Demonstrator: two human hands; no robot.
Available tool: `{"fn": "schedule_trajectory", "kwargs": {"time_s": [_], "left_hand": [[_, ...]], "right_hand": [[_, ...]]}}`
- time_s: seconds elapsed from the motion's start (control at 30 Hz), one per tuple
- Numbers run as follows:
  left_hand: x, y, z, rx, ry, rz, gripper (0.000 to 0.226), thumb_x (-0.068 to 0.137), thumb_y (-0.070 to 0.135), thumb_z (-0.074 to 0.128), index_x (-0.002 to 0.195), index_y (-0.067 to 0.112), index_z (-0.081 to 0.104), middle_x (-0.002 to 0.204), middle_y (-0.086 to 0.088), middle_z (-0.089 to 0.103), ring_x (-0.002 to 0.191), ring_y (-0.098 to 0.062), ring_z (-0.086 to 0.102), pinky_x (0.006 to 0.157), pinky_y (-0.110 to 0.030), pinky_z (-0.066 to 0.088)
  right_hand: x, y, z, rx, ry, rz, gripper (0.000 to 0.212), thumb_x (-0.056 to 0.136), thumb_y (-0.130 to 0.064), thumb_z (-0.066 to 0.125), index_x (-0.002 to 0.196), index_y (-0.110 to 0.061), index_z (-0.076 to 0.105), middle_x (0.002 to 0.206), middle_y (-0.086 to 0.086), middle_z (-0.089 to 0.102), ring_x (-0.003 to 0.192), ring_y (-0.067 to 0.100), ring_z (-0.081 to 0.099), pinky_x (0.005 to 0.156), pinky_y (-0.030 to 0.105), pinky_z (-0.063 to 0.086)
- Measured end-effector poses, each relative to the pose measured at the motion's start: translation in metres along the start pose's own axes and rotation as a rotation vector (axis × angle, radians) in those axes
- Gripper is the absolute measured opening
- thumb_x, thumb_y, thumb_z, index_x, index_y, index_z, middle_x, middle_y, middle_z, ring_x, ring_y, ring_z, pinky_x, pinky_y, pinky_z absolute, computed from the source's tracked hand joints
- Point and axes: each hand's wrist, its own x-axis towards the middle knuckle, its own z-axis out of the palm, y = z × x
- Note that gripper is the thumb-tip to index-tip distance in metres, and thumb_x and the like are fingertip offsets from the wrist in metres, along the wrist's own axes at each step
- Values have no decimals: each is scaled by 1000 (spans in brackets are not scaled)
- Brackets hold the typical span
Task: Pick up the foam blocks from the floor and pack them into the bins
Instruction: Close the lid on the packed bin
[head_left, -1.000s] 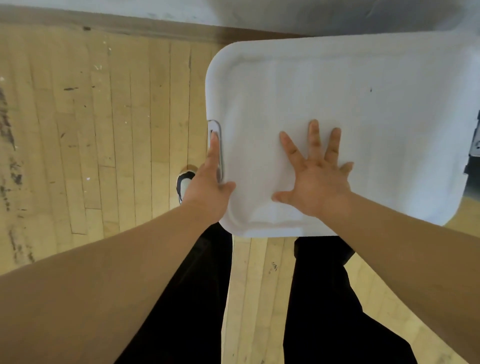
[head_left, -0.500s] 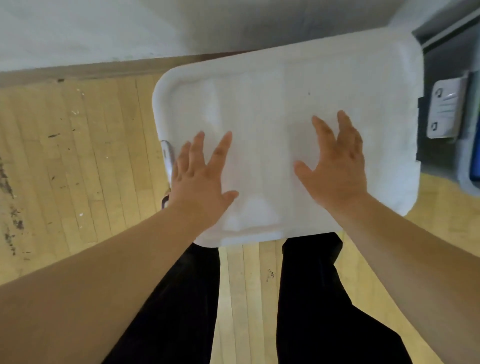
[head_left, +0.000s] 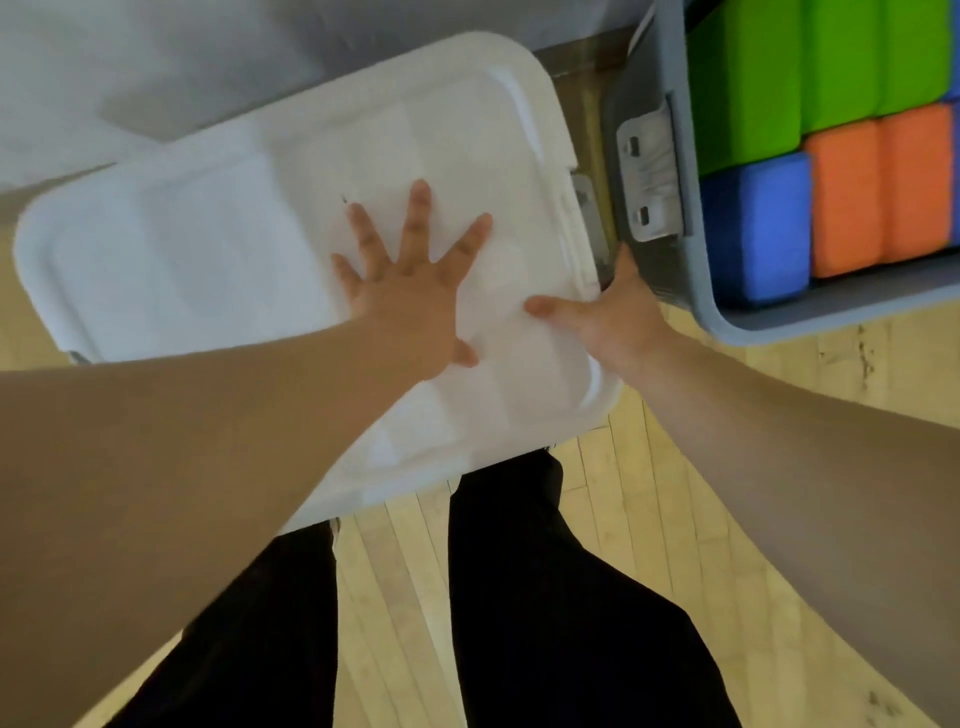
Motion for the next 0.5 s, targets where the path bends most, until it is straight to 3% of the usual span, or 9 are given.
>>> {"fn": "schedule_trajectory", "kwargs": {"time_s": [0.07, 0.23, 0.4, 0.5], "left_hand": [[-1, -1, -1, 16, -7, -11, 134, 72, 67, 80, 139, 62, -36, 150, 4, -55, 142, -55, -34, 118, -73, 5], [-3, 1, -3, 29, -4, -20, 134, 72, 68, 79, 139, 63, -36, 152, 4, -52, 144, -54, -32, 119, -72, 5], [-4, 4, -3, 37, -9, -36, 133, 73, 65, 80, 141, 63, -34, 153, 5, -51, 144, -53, -31, 120, -71, 4], [-5, 0, 0, 24, 2, -25, 132, 73, 65, 80, 141, 63, -33, 153, 5, -51, 144, -53, -32, 120, -71, 3]], "right_hand": [[-7, 6, 1, -60, 78, -45, 118, 49, -65, 90, 149, -36, 36, 136, -8, 57, 124, 19, 58, 105, 47, 51], [-29, 22, -15, -468, 23, -317, 84, 96, -48, 61, 160, -46, 8, 134, 1, 41, 114, 18, 47, 94, 34, 44], [-25, 24, -28, -614, -77, -383, 79, 104, -49, 47, 158, -49, -11, 150, -4, 47, 123, 25, 54, 97, 43, 50], [-28, 24, -23, -671, -80, -435, 72, 107, -45, 40, 158, -48, -11, 137, 0, 56, 108, 24, 60, 91, 45, 54]]}}
